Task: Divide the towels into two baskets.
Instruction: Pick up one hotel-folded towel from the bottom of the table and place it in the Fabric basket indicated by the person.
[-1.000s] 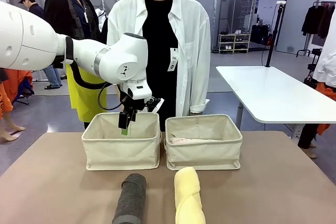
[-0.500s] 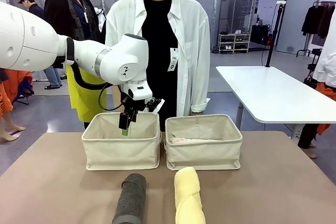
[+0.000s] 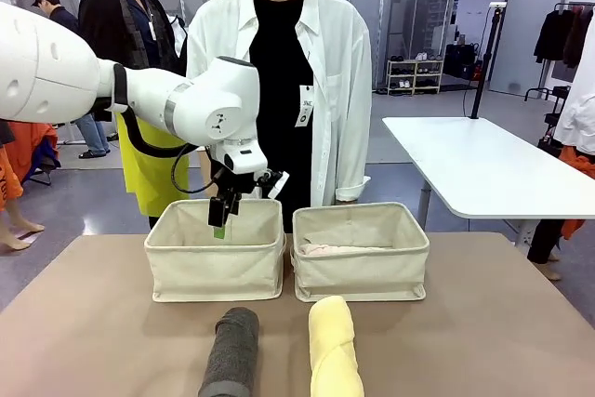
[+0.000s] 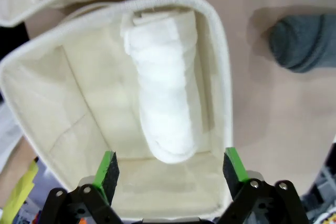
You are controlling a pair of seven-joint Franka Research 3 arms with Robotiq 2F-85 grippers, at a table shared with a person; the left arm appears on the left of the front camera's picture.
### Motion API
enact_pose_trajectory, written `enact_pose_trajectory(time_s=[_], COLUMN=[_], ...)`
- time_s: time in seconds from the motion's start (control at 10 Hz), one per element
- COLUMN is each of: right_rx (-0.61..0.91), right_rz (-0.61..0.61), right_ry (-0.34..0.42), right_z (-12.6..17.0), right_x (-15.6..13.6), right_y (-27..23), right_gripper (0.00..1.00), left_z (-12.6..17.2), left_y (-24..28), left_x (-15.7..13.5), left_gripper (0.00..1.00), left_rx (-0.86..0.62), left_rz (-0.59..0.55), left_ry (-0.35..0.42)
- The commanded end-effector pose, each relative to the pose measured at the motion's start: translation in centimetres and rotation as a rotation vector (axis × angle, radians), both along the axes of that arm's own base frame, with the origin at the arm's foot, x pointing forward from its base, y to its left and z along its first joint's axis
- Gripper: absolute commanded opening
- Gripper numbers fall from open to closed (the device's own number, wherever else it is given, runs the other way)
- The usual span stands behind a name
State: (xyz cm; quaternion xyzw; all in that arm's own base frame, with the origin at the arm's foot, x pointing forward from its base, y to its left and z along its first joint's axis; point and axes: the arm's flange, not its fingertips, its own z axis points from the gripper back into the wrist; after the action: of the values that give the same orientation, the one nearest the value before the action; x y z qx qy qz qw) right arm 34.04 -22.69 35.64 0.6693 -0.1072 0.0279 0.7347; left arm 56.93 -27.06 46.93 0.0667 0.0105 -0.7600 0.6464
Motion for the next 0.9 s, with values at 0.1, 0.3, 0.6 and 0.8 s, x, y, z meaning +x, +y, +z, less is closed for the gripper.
enact_pose_trajectory(time_s=[0.1, 0.3, 0.6, 0.8], right_rx=[0.001, 0.001, 0.001, 0.001], right_rz=[-0.003, -0.003, -0.003, -0.003], right_ry=[-0.020, -0.020, -0.020, -0.020], right_z=[0.1, 0.1, 0.1, 0.1], right_x=[-0.3, -0.3, -0.3, -0.3], right_y=[0.1, 0.1, 0.1, 0.1], right_gripper=[1.00, 1.00, 1.00, 1.00], left_z=[5.3, 5.8, 4.6, 1.7], left_y=[9.1, 14.5, 24.4, 32.3], left_x=[-6.8, -11.8, -18.3, -22.9], left_gripper=[1.00, 1.00, 1.00, 1.00], left_rx=[-0.333, -0.593, -0.891, -1.041], left_rz=[0.195, 0.323, 0.619, 0.819], left_ry=[0.196, 0.333, 0.485, 0.562])
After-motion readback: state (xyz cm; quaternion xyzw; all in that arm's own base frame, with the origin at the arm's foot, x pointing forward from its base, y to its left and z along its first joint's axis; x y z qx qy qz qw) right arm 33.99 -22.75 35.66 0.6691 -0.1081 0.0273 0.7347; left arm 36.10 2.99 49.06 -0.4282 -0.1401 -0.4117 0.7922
